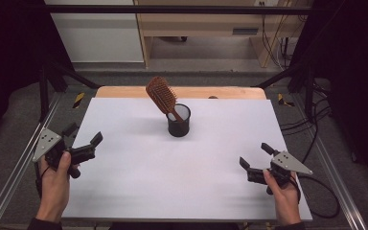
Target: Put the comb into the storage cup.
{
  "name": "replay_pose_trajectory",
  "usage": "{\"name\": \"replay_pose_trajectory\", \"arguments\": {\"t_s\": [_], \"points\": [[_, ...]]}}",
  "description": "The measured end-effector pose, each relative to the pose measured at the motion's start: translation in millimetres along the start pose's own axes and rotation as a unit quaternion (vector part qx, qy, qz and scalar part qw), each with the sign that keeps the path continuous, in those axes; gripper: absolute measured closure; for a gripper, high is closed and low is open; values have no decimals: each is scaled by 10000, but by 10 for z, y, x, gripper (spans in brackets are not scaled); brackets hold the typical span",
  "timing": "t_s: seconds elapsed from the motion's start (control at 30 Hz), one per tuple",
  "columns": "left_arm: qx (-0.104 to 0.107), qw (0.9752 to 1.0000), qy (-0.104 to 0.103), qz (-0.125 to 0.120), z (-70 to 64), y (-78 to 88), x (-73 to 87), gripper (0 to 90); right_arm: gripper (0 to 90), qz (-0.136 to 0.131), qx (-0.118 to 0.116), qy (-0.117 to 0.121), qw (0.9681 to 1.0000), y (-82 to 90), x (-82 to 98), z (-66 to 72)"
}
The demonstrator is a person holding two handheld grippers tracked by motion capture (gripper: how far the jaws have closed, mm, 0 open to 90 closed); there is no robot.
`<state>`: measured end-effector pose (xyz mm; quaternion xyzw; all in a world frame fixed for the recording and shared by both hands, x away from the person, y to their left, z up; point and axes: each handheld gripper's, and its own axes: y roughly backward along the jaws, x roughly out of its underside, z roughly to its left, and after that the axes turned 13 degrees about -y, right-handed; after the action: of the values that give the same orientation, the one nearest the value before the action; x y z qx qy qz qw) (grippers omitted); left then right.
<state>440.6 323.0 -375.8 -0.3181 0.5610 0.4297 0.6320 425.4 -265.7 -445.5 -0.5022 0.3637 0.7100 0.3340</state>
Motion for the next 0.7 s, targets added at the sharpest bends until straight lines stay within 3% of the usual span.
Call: {"name": "replay_pose_trajectory", "arguments": {"t_s": [0.2, 0.3, 0.53, 0.7], "points": [[39, 9999, 129, 22, 35, 46, 195, 17, 34, 137, -28, 124, 9998, 42, 31, -64], [183, 9998, 113, 48, 27, 75, 282, 15, 35, 221, -59, 133, 9996, 53, 51, -83], [235, 9997, 31, 19, -15, 161, 473, 25, 37, 285, -130, 108, 9995, 89, 85, -122], [225, 9997, 34, -20, -54, 196, 523, 28, 36, 281, -136, 82, 9995, 134, 104, -160]]}}
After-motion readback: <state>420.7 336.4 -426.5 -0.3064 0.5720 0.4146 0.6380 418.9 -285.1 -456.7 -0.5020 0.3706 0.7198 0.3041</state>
